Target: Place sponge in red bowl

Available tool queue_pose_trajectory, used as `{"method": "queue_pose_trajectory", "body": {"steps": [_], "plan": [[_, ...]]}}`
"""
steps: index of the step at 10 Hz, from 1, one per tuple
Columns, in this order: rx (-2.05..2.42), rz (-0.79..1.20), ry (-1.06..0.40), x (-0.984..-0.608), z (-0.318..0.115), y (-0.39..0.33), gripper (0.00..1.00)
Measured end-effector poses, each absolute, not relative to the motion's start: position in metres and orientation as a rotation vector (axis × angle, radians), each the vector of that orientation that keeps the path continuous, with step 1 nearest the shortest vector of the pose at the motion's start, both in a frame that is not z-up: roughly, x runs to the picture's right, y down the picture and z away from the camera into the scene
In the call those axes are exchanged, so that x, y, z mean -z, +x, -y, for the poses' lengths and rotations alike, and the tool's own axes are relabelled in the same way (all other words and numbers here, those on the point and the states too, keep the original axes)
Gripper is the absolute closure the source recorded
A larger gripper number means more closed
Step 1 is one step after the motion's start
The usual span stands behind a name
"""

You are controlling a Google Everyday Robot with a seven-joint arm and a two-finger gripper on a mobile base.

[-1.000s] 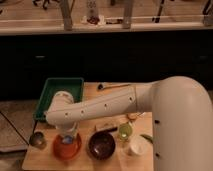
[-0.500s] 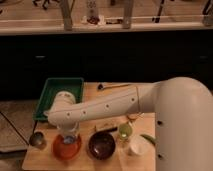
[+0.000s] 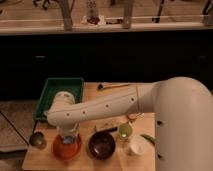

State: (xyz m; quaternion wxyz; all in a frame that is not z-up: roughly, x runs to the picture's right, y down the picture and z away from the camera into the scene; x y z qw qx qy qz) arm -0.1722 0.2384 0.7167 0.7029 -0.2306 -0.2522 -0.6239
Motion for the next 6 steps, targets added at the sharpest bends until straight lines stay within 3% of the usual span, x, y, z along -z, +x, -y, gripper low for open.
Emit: {"method": "queue_pose_trajectory", "body": {"steps": [6], "plan": [[1.444, 0.582, -0.501, -0.7158, -0.239, -0.1717, 0.96]]}}
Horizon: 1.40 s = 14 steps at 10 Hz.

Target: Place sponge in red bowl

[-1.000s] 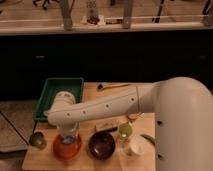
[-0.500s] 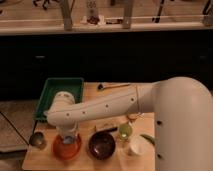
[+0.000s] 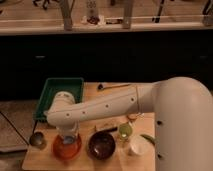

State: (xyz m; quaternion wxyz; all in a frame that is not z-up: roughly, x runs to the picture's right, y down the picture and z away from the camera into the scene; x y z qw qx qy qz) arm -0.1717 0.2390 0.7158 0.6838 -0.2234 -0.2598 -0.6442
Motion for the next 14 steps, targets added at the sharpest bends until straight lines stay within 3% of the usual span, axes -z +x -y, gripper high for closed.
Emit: {"method": "queue_pose_trajectory", "body": {"steps": [14], "plan": [[1.565, 0.627, -0.475, -0.7142, -0.2386, -0.1729, 0.96]]}}
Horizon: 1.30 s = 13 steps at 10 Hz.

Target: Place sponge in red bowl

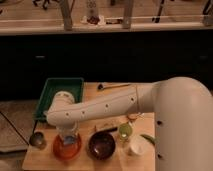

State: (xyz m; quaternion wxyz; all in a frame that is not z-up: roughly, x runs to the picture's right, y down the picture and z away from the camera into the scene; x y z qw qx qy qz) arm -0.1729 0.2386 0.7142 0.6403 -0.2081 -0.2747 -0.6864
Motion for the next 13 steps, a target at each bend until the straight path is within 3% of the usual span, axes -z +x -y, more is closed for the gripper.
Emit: {"method": "queue_pose_trajectory", "body": {"steps": [13], "plan": [[1.682, 0.668, -0.445, -0.7139, -0.2371, -0.1759, 0.96]]}}
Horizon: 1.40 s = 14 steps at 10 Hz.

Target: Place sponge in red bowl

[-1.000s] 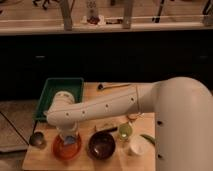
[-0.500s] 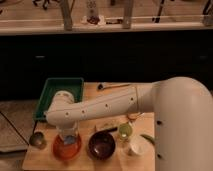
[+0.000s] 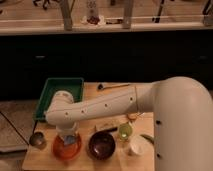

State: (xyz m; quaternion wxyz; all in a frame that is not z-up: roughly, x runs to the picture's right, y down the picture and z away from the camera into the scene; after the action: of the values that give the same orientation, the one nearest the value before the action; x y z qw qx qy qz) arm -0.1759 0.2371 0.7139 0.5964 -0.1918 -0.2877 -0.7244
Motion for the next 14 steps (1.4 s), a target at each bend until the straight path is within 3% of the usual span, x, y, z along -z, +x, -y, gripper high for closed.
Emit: {"method": "queue_pose_trajectory", "body": {"steps": [14], "plan": [[1.806, 0.712, -0.408, -0.714, -0.2368, -0.1742, 0.96]]}}
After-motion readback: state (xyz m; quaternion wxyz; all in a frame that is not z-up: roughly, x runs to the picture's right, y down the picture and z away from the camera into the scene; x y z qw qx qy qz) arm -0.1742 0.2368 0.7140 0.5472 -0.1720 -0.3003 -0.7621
